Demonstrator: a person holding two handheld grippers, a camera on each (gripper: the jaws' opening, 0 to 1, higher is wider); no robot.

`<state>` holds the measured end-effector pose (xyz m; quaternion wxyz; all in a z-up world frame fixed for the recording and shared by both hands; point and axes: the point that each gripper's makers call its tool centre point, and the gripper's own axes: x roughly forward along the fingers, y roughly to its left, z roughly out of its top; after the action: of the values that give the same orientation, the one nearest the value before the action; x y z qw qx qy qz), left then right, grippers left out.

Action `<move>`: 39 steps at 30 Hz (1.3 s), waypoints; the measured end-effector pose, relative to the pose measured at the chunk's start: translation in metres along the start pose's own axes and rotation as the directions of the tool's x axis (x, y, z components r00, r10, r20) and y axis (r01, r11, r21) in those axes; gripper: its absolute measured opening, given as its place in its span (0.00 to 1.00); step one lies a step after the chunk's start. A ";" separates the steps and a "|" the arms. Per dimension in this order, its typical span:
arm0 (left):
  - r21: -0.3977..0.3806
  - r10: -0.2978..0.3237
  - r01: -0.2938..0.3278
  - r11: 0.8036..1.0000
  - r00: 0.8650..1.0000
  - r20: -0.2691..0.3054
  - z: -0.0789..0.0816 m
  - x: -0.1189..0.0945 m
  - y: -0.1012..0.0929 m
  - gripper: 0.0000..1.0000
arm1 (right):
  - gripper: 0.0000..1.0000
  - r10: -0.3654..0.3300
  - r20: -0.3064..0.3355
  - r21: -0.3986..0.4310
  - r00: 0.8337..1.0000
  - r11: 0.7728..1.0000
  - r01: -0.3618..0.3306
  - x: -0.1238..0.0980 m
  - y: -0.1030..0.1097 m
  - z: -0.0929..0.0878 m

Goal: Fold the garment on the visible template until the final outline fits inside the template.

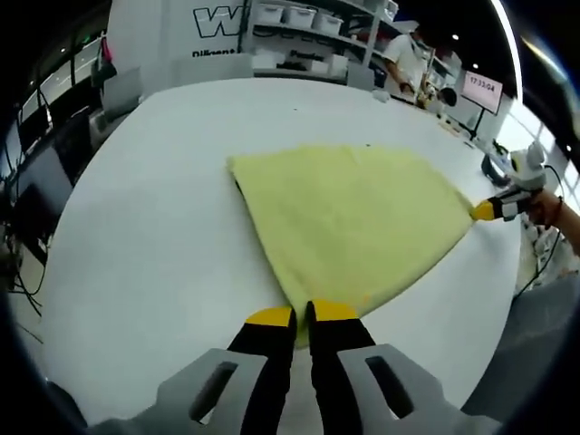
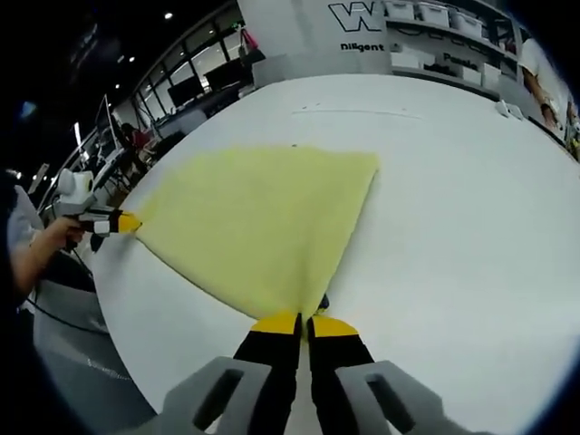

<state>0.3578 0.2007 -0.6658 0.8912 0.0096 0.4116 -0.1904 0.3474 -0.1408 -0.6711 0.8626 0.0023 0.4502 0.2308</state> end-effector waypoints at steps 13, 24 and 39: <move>-0.059 0.034 -0.029 0.998 0.997 0.076 0.006 -0.003 0.009 0.20 | 0.10 -0.013 0.055 -0.041 0.998 0.999 0.015 -0.002 0.002 0.008; -0.043 0.014 -0.006 0.999 0.985 0.174 0.036 -0.040 -0.015 0.59 | 0.66 0.019 0.185 -0.064 0.983 0.998 -0.007 -0.040 0.032 0.037; 0.018 0.005 -0.008 1.000 0.982 0.187 0.036 -0.088 -0.048 0.94 | 0.97 0.030 0.187 -0.092 0.982 0.996 -0.013 -0.085 0.068 0.032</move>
<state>0.3158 0.1789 -0.5705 0.9264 0.0013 0.3243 -0.1915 0.3037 -0.1073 -0.5717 0.8980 -0.0101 0.3555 0.2591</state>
